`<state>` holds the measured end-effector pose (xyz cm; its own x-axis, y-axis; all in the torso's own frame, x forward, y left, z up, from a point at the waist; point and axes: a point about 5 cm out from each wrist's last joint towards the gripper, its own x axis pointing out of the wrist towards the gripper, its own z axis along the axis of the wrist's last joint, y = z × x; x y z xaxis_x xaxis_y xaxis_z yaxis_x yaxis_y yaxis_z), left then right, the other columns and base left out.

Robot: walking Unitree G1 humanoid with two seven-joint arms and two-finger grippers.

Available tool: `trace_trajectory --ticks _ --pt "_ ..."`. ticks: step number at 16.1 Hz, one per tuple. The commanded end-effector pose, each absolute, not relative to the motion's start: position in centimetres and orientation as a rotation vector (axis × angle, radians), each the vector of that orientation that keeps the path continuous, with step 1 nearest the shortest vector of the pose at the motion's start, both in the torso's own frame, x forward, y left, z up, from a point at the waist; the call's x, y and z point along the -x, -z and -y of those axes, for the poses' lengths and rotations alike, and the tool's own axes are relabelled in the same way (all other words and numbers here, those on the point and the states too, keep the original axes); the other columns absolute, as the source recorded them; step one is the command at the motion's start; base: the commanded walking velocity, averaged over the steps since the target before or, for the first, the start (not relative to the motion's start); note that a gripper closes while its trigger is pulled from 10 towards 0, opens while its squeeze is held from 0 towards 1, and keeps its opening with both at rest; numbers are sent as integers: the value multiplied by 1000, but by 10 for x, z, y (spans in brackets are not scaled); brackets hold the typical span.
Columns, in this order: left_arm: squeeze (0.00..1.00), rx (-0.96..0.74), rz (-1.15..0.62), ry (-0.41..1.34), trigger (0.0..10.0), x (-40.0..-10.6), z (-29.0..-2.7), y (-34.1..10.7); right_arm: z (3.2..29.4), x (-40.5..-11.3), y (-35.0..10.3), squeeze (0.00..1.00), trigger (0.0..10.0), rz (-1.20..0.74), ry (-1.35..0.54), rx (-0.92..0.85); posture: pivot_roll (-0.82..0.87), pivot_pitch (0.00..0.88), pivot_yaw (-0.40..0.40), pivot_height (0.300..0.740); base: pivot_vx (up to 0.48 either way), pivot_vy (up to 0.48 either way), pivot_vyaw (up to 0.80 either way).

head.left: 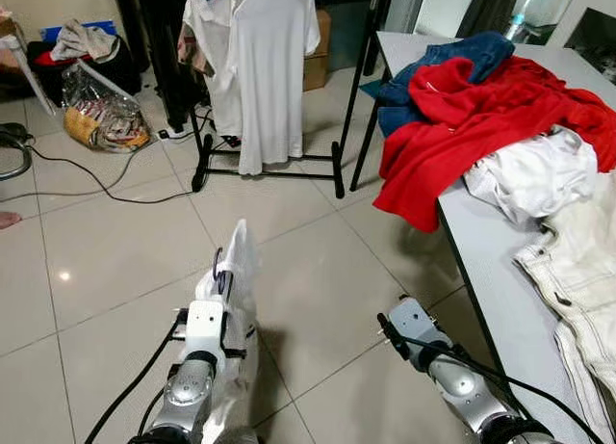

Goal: Hang hanger

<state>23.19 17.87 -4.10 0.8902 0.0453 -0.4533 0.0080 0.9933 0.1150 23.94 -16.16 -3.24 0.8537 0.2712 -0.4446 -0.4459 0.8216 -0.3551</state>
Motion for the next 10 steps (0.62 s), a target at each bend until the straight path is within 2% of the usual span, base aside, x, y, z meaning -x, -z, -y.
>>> trace_trajectory --ticks 1,10 --pt "0 -122 -457 -16 10000 -234 -179 39 165 -234 37 0 10000 -419 -389 479 258 5 -48 740 439 0 0" --pt "0 -108 -463 -23 10000 -231 -173 42 174 -233 38 0 10000 -438 -393 510 252 16 -63 740 440 0 0"
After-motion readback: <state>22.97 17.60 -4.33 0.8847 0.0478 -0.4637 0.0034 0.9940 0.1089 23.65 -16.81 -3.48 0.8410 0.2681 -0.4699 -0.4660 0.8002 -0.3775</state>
